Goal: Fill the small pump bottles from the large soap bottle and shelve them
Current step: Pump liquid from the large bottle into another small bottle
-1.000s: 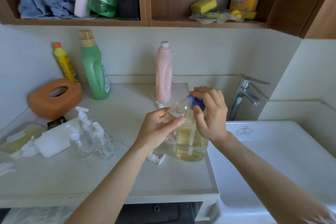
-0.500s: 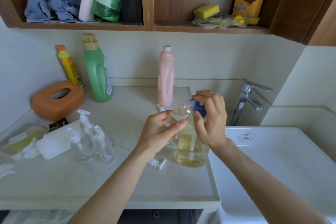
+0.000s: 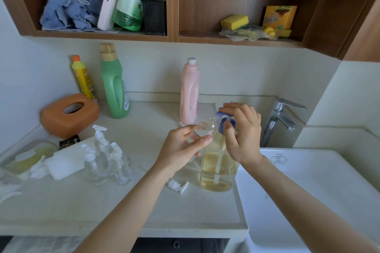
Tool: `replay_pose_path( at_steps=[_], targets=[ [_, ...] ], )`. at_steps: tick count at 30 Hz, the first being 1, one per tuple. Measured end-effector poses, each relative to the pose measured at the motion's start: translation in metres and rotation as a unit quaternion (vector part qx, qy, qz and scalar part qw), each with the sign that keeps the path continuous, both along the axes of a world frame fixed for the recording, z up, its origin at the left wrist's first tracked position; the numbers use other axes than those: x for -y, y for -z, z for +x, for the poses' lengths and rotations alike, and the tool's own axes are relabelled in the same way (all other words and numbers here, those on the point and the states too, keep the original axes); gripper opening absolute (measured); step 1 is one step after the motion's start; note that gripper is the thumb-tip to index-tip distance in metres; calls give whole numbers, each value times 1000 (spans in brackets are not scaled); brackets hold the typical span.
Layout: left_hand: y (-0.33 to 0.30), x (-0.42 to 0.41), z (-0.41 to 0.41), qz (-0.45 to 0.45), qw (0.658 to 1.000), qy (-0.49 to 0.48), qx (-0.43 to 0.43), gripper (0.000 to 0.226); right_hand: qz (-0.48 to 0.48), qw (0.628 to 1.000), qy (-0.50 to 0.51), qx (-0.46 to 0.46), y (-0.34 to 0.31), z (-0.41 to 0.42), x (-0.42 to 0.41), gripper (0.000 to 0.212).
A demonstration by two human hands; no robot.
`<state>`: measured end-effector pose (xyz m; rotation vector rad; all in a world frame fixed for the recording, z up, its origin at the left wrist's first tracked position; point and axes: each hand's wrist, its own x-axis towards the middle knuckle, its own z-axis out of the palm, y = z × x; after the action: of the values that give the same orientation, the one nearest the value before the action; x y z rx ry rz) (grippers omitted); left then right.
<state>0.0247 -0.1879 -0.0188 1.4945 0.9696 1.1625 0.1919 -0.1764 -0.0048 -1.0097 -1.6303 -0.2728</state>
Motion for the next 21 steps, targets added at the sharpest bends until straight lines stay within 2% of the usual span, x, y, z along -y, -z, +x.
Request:
replay_pose_path(
  at_steps=[8,13,21],
  targets=[
    [-2,1,5,13,1000,-9,22,32,15,1000,-20,-8,1,1,4,34],
    [11,-2,9,25,999,-36,18,14,30,998,-10,-54,7,-3,-3,32],
    [16,-1,7,4,999,-41,-3,19,30,998,2,-46,6,-5,-4,33]
  ],
)
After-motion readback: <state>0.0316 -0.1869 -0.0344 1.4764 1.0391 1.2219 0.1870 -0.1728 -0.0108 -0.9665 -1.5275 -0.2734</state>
